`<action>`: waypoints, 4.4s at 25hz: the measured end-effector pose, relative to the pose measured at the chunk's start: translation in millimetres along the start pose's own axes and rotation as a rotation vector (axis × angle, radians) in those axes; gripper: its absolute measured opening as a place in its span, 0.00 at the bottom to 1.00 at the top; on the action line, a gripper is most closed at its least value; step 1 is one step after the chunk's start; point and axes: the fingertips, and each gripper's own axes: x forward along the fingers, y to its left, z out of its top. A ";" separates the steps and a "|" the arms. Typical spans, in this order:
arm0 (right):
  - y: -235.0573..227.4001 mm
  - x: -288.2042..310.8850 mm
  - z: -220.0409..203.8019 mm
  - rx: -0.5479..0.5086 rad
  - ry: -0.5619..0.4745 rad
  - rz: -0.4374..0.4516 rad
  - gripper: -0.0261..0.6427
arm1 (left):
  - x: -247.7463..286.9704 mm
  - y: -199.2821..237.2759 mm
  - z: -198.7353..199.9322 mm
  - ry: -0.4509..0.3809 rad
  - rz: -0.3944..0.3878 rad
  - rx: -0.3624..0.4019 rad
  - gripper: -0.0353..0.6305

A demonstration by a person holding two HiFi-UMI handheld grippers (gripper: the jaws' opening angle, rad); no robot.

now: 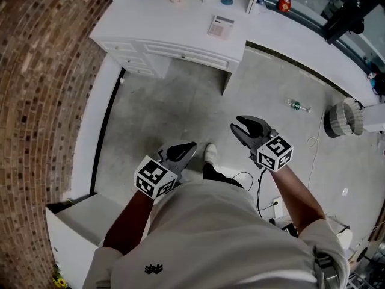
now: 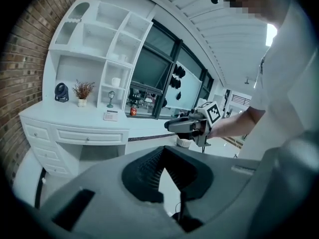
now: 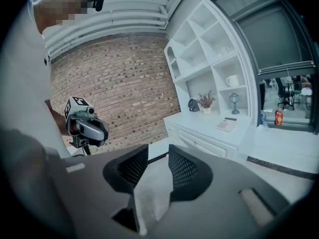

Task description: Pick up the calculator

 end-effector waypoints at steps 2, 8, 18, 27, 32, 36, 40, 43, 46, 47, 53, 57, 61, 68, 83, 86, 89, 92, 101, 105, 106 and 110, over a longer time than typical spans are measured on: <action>-27.7 11.2 10.4 -0.004 -0.008 0.004 0.25 | 17.5 15.4 19.0 -0.001 0.006 0.008 0.06; -93.1 39.8 32.2 0.017 -0.034 -0.019 0.25 | 54.0 47.8 53.0 0.019 -0.016 0.031 0.06; -170.2 114.7 63.5 0.013 -0.007 -0.147 0.34 | 63.3 153.1 89.9 -0.015 -0.116 0.024 0.06; -248.8 191.5 107.1 0.065 0.018 -0.369 0.33 | 53.7 283.1 149.3 0.038 -0.291 0.122 0.06; -294.0 225.1 110.8 0.102 0.018 -0.431 0.33 | 54.5 335.4 159.2 0.069 -0.359 0.146 0.06; -328.2 243.6 114.8 0.124 0.032 -0.399 0.33 | 70.5 356.5 168.3 0.063 -0.367 0.104 0.06; -377.7 252.6 119.4 0.114 0.071 -0.368 0.33 | 95.8 365.9 193.1 0.042 -0.350 0.076 0.06; -422.4 259.3 122.7 0.109 0.102 -0.335 0.33 | 120.1 376.1 212.5 0.034 -0.314 0.045 0.06; -469.7 269.2 119.3 0.122 0.119 -0.296 0.33 | 147.7 385.7 232.9 0.027 -0.270 0.032 0.06; -483.5 273.6 116.4 0.125 0.127 -0.282 0.34 | 155.6 388.2 238.7 0.026 -0.254 0.029 0.06; -539.1 295.5 100.3 0.155 0.169 -0.185 0.37 | 192.9 391.9 257.2 0.040 -0.177 0.006 0.06; -553.0 314.9 89.5 0.181 0.194 -0.091 0.38 | 209.5 396.3 265.1 0.045 -0.124 -0.012 0.06; -550.5 334.3 83.1 0.198 0.220 0.025 0.37 | 220.3 400.8 269.4 0.040 -0.079 -0.035 0.06; -541.4 354.5 81.8 0.203 0.293 0.147 0.29 | 229.4 407.2 274.2 0.033 -0.032 -0.054 0.06; -516.3 347.4 102.2 0.291 0.253 0.174 0.13 | 207.6 415.6 277.1 -0.007 -0.034 -0.039 0.06; -508.1 345.8 112.2 0.290 0.233 0.149 0.13 | 195.3 417.4 269.6 -0.006 -0.044 -0.041 0.06; -502.6 345.2 119.7 0.280 0.222 0.100 0.13 | 181.0 419.8 266.0 -0.020 -0.055 -0.036 0.06; -492.4 346.1 135.2 0.281 0.193 0.064 0.13 | 162.2 422.8 262.9 -0.036 -0.065 -0.026 0.06; -424.7 363.0 190.5 0.243 0.136 0.040 0.13 | 91.6 429.2 236.0 -0.068 -0.111 -0.009 0.06; -382.8 377.1 211.0 0.231 0.116 0.053 0.13 | 56.3 433.4 219.4 -0.075 -0.120 -0.006 0.06; -371.6 380.9 215.8 0.228 0.111 0.057 0.13 | 47.4 434.6 214.7 -0.075 -0.123 -0.006 0.06; -327.6 393.5 231.9 0.214 0.097 0.065 0.13 | 15.6 439.7 198.4 -0.083 -0.133 -0.003 0.06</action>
